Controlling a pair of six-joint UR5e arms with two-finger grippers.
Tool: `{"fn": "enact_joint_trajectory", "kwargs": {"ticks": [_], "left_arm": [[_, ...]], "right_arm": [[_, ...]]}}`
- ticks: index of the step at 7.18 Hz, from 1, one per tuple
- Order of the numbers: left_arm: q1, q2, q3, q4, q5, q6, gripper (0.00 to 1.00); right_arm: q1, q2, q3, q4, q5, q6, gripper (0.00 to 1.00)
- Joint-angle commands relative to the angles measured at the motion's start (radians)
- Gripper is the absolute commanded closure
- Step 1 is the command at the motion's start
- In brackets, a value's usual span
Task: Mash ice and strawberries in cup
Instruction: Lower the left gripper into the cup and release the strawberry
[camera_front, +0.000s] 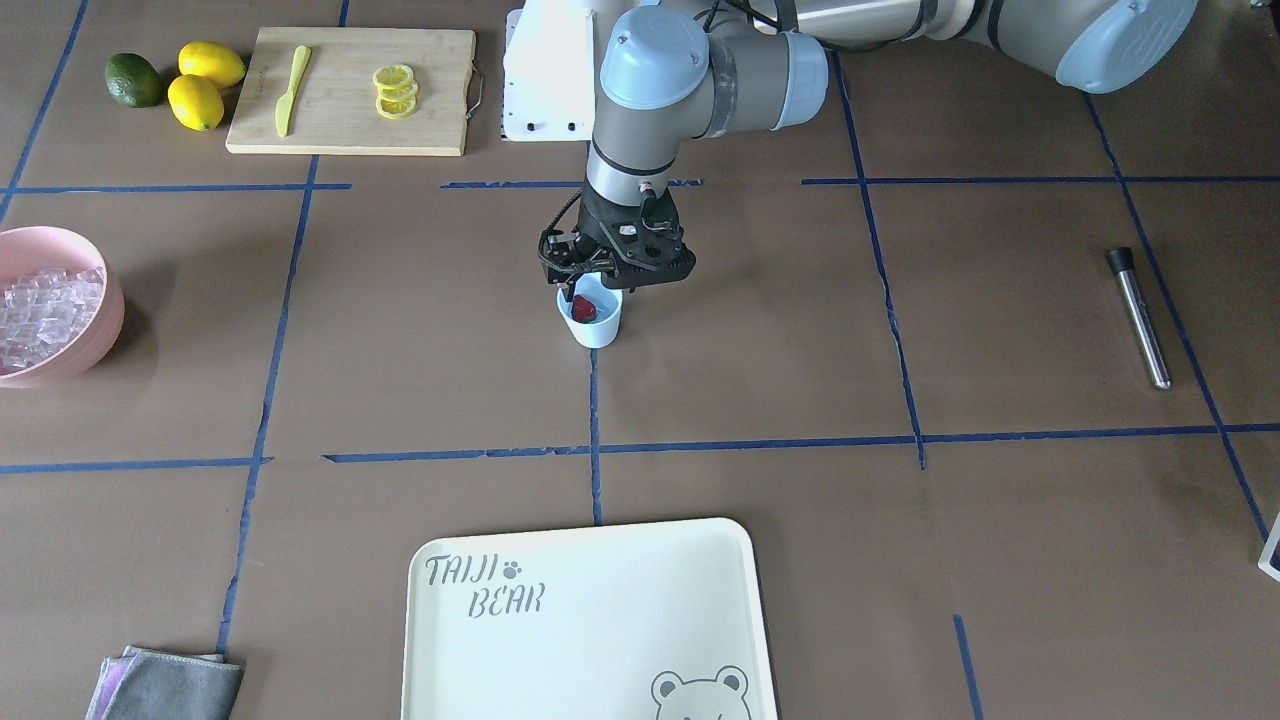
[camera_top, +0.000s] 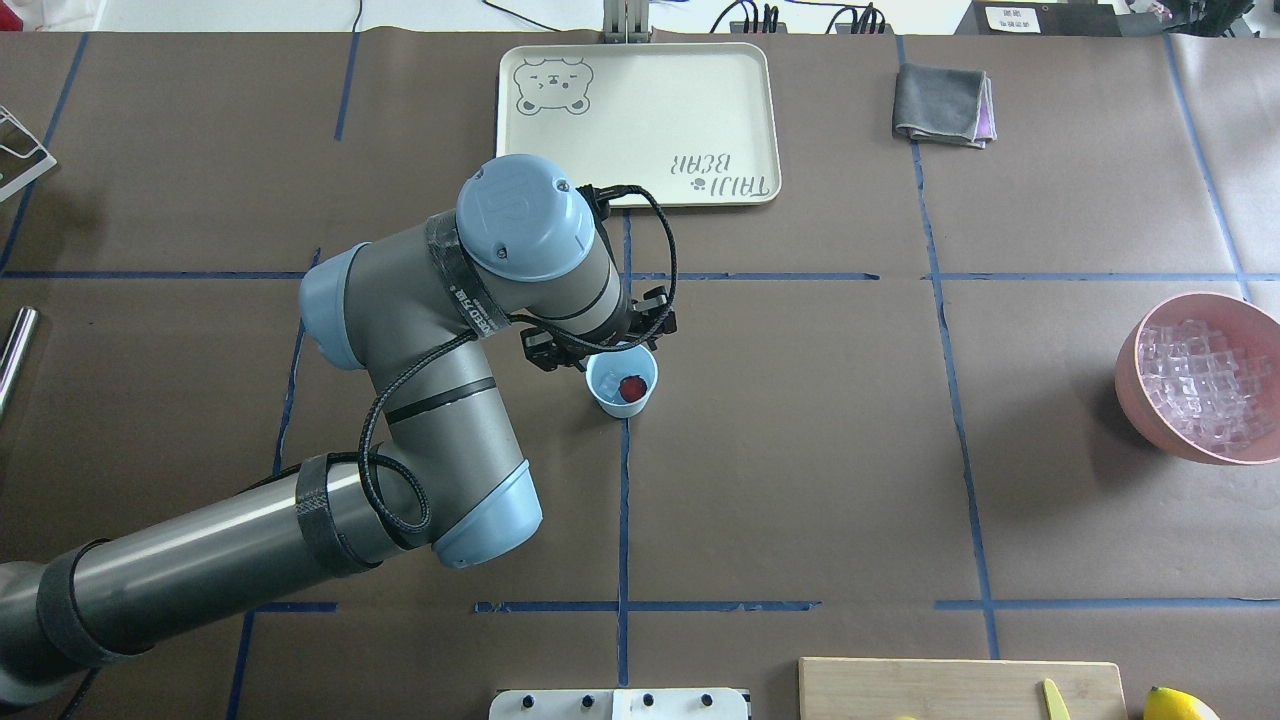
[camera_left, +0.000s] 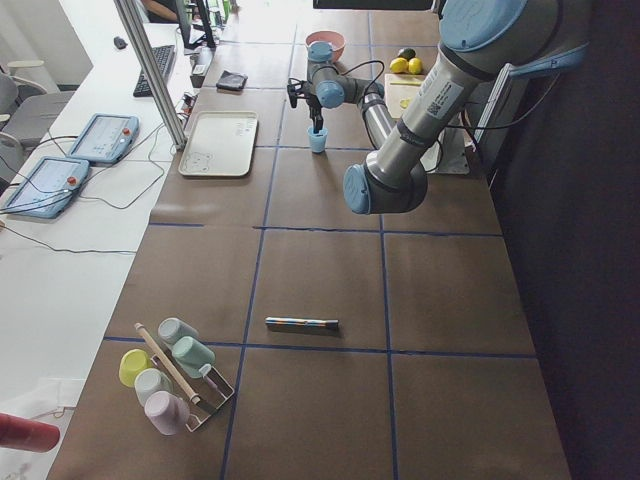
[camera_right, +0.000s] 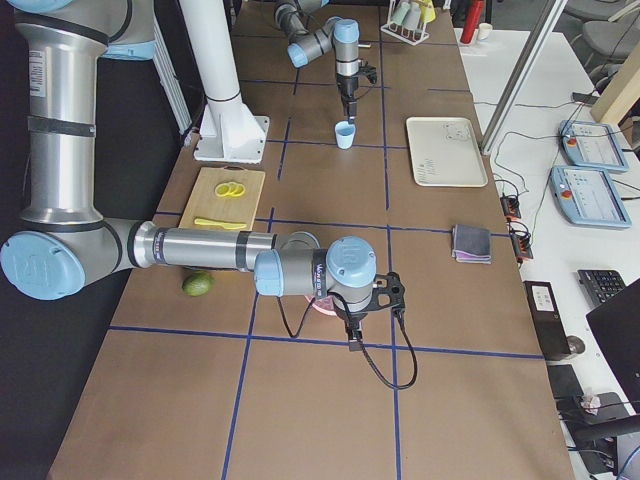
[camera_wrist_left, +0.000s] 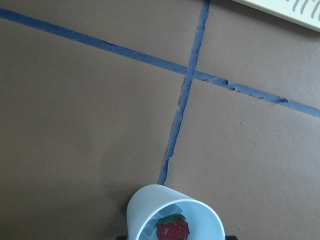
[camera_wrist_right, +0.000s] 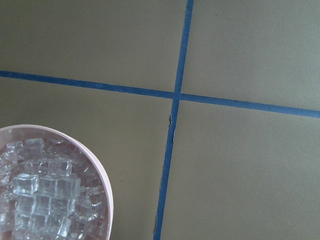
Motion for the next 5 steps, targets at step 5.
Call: {"fn": "enact_joint_trajectory", "kwargs": {"ticks": [5], "left_arm": [[-0.133,0.151,-0.295,0.253,-0.116,0.264,0.0]], "right_arm": [[0.0,0.003,0.006,-0.006,0.003,-0.003,0.01]]}}
